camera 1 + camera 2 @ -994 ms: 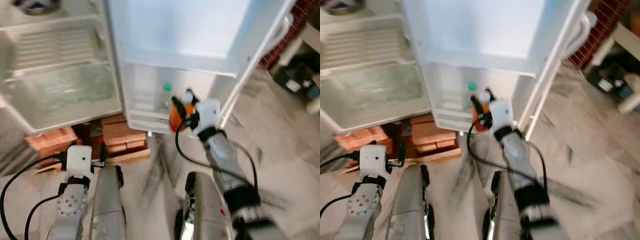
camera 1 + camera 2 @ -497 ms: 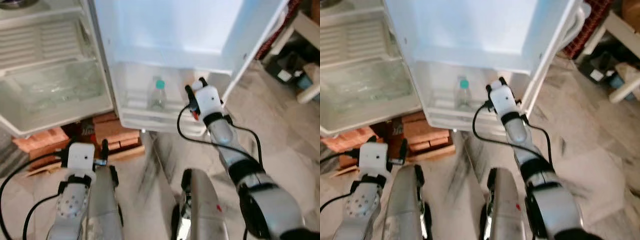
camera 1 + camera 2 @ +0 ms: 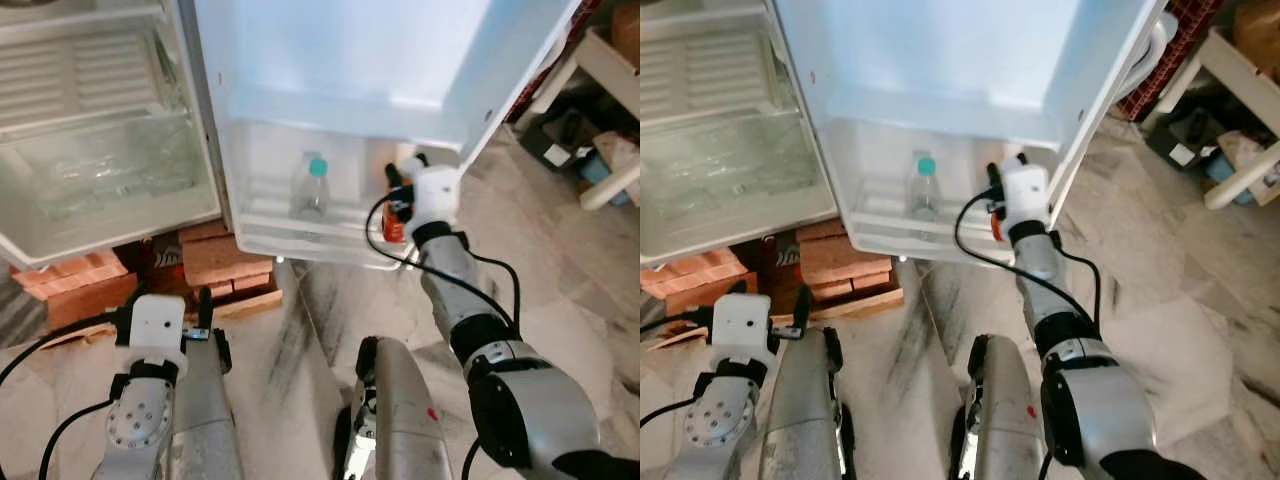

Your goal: Restocking fridge

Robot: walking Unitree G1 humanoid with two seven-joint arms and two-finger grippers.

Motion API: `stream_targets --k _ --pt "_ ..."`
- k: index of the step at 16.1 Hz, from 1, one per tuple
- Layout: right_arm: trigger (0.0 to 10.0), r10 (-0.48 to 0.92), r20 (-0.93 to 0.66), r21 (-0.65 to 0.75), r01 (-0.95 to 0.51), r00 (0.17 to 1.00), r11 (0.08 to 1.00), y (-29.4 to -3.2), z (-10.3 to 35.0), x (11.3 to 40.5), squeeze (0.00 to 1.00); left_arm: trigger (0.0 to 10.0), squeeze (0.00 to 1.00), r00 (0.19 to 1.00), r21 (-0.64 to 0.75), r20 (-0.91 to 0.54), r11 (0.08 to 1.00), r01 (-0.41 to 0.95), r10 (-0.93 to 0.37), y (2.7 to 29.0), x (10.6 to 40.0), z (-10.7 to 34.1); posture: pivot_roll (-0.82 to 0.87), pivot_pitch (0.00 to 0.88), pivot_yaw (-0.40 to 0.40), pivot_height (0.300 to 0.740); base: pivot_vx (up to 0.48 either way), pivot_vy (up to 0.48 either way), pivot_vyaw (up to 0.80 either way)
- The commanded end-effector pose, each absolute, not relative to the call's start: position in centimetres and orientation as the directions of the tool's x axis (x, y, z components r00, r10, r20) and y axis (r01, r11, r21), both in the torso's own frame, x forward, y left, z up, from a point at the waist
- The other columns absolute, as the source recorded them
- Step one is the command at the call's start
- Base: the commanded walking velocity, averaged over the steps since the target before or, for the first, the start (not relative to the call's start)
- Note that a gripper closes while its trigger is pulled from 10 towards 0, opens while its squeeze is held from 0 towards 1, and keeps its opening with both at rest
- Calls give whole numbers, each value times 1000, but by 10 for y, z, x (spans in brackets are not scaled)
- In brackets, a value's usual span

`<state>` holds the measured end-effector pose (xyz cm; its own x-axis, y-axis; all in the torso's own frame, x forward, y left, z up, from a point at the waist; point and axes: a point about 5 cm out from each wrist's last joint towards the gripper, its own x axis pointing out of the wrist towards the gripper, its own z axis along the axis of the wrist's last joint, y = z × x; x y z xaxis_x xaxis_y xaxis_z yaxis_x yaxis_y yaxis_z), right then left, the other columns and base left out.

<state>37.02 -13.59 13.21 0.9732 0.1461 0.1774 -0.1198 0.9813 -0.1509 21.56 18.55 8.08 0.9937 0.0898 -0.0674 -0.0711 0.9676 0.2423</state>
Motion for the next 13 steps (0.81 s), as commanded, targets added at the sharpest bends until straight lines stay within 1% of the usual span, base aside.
stream_targets --k 1,4,5,6,7,9,12,13 --pt "10000 146 -72 -98 -153 987 983 -140 79 351 0 10000 0 993 244 -73 967 -73 94 183 215 80 223 240 -122 533 0 0 0" --pt "10000 158 -143 -39 -165 977 986 -142 71 350 0 10000 0 993 238 -73 968 -78 98 181 218 78 222 225 -135 533 0 0 0" --pt "10000 187 -172 -1 -190 967 982 -141 68 348 0 10000 0 992 236 -72 968 -81 101 180 219 78 216 217 -138 533 0 0 0" --pt "10000 224 -167 30 -222 960 975 -137 67 347 0 10000 0 992 235 -72 968 -82 102 180 221 77 213 211 -138 533 0 0 0" --pt "10000 243 -143 30 -241 959 970 -135 69 347 0 10000 0 992 233 -69 969 -85 103 180 223 77 207 203 -137 533 0 0 0" --pt "10000 281 5 4 -281 960 960 -127 91 353 0 10000 0 993 232 -59 969 -84 100 179 227 79 207 200 -134 533 0 0 0" --pt "10000 281 5 4 -281 960 960 -127 91 353 0 10000 0 993 232 -59 969 -84 100 179 227 79 207 200 -134 533 0 0 0" --pt "10000 293 31 0 -293 956 956 -125 96 354 0 10000 0 993 232 -58 969 -84 99 179 228 80 204 201 -131 533 0 0 0"
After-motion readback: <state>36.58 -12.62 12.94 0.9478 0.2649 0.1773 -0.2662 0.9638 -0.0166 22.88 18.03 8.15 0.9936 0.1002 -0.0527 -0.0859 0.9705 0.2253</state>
